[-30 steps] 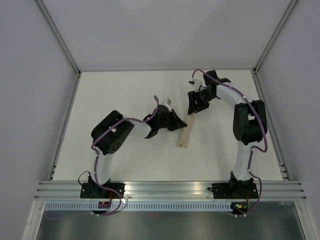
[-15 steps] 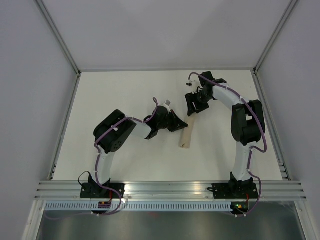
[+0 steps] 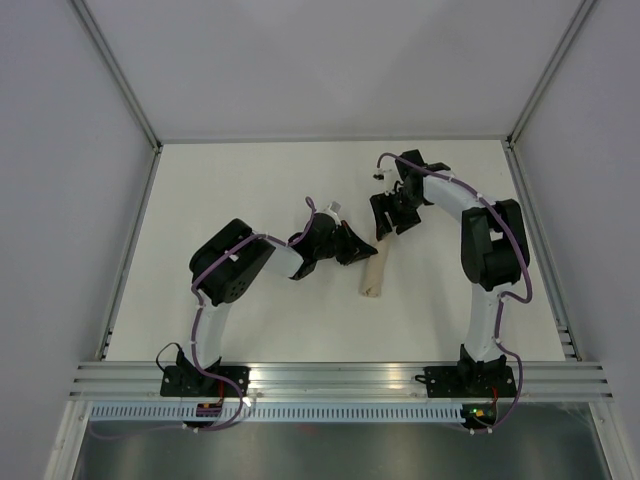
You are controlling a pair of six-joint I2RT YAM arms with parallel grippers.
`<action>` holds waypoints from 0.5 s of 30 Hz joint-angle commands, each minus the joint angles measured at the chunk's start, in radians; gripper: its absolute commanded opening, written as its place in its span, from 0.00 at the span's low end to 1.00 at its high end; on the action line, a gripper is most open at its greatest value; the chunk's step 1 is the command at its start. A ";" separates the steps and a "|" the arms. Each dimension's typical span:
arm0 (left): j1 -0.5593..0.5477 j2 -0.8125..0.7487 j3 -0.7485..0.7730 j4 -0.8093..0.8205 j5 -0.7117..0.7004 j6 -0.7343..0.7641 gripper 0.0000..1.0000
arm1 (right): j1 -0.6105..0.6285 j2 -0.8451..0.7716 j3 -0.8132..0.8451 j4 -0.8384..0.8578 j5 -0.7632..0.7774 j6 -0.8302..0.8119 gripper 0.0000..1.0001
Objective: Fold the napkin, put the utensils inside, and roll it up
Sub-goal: Roll the napkin with the utensil
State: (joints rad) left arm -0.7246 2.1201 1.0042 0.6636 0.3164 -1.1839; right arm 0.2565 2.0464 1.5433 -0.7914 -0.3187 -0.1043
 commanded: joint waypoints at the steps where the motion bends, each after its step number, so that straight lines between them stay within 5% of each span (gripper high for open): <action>1: -0.010 0.095 -0.059 -0.233 -0.007 -0.029 0.02 | 0.026 0.034 0.029 -0.003 0.024 0.046 0.72; 9: -0.010 0.104 -0.042 -0.222 -0.004 -0.048 0.03 | 0.032 0.126 0.139 -0.028 0.029 0.057 0.53; 15: -0.009 0.098 -0.030 -0.231 -0.011 -0.028 0.18 | 0.046 0.173 0.213 -0.025 0.056 0.057 0.45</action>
State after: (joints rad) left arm -0.7238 2.1368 1.0103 0.6823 0.3206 -1.2156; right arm 0.2886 2.1845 1.7016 -0.8612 -0.3145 -0.0818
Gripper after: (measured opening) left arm 0.153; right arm 0.463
